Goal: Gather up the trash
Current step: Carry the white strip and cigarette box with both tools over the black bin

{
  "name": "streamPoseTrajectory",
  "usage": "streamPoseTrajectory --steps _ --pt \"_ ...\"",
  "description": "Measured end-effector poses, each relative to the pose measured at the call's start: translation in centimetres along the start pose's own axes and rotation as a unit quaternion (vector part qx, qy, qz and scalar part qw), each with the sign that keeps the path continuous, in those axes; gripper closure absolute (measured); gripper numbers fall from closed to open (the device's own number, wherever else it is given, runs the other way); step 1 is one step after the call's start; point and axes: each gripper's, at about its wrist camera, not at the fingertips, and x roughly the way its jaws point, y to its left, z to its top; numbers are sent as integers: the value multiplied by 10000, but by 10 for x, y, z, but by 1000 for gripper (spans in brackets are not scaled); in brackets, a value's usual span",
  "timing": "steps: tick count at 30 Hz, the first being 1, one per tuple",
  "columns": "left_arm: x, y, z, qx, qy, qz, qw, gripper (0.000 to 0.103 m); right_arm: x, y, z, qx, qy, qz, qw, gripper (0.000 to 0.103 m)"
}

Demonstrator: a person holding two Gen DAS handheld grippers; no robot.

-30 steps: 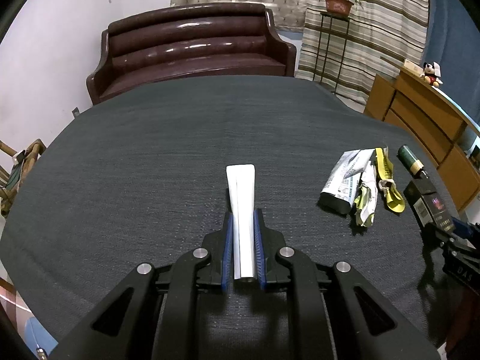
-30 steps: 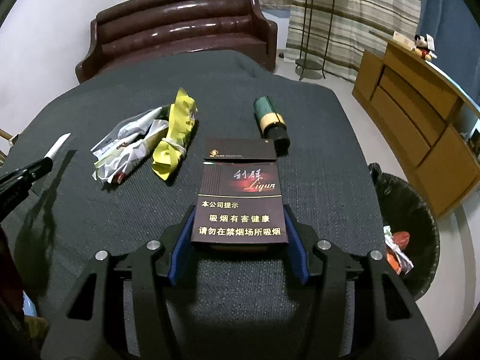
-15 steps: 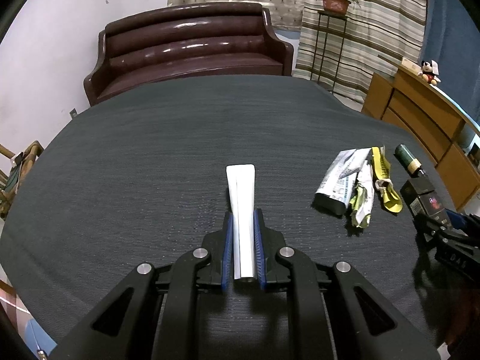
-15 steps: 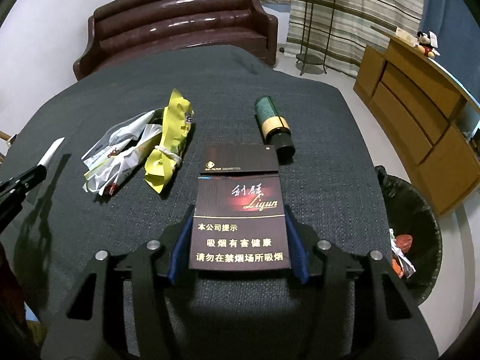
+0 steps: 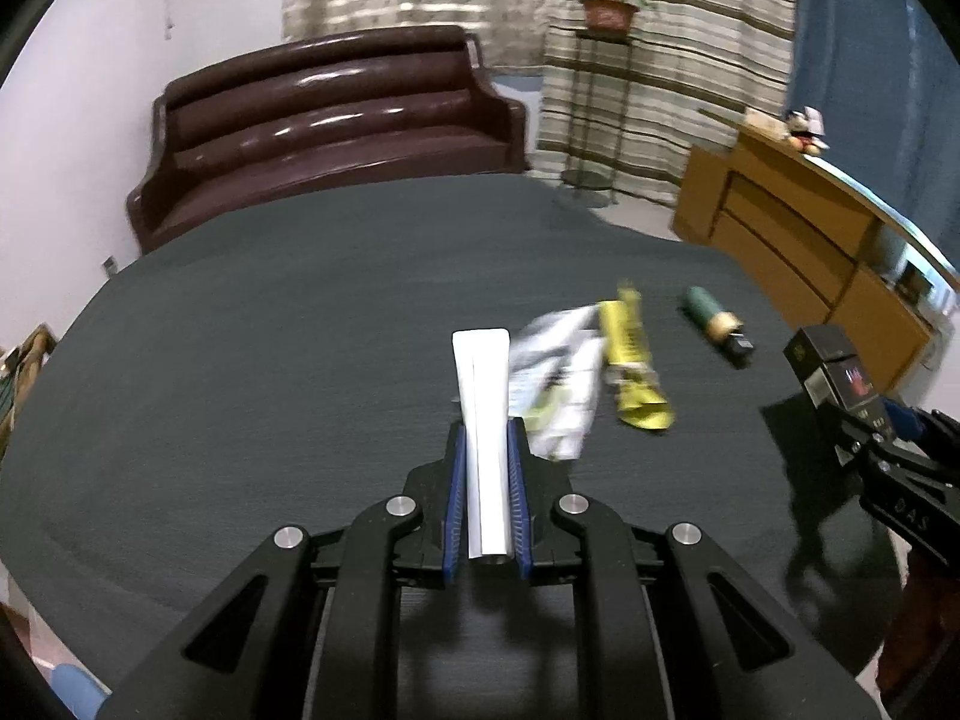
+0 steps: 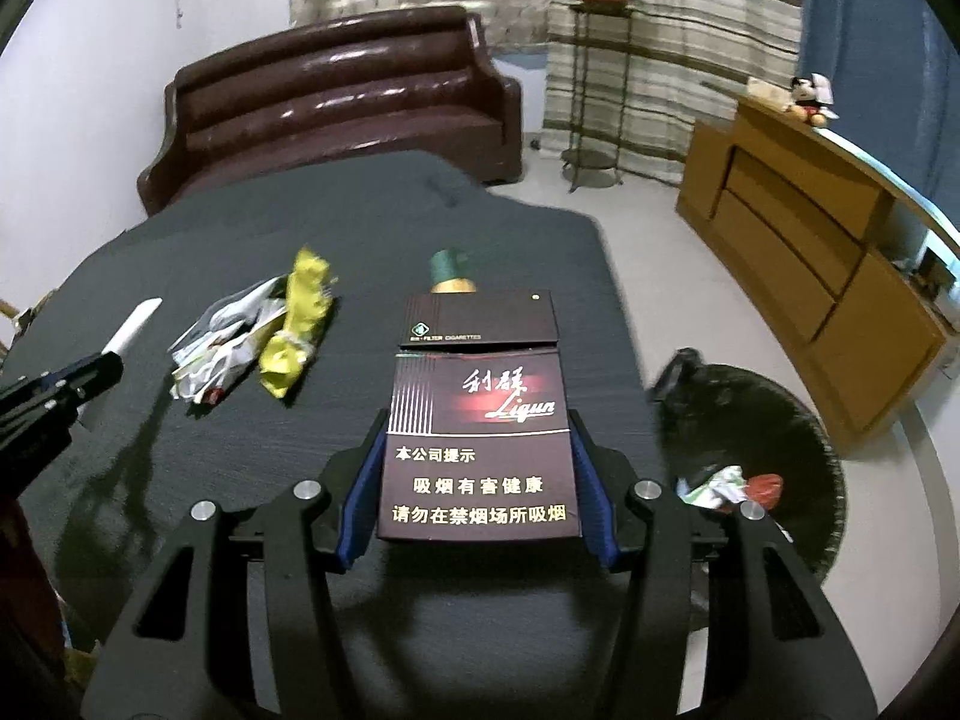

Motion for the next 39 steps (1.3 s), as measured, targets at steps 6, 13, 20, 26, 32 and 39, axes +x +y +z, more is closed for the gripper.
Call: streamPoseTrajectory --steps 6,13,20,26,32,39 --pt "4 -61 4 381 -28 -493 9981 88 -18 -51 -3 299 -202 -388 9986 50" --pt "11 -128 11 789 -73 -972 9921 88 -27 -110 -10 720 -286 -807 9937 50" --pt "20 -179 11 1109 -64 -1228 9862 88 -27 -154 -20 1046 -306 -1136 9875 50" --pt "30 -217 10 1322 -4 -1370 9817 88 -22 -184 -30 1284 -256 -1244 9836 50" --pt "46 -245 12 1508 81 -1387 9788 88 -15 -205 -36 1425 -207 -1290 9811 50" --pt "59 -264 10 1663 209 -1337 9768 88 -4 -219 -38 1520 -144 -1289 9798 49"
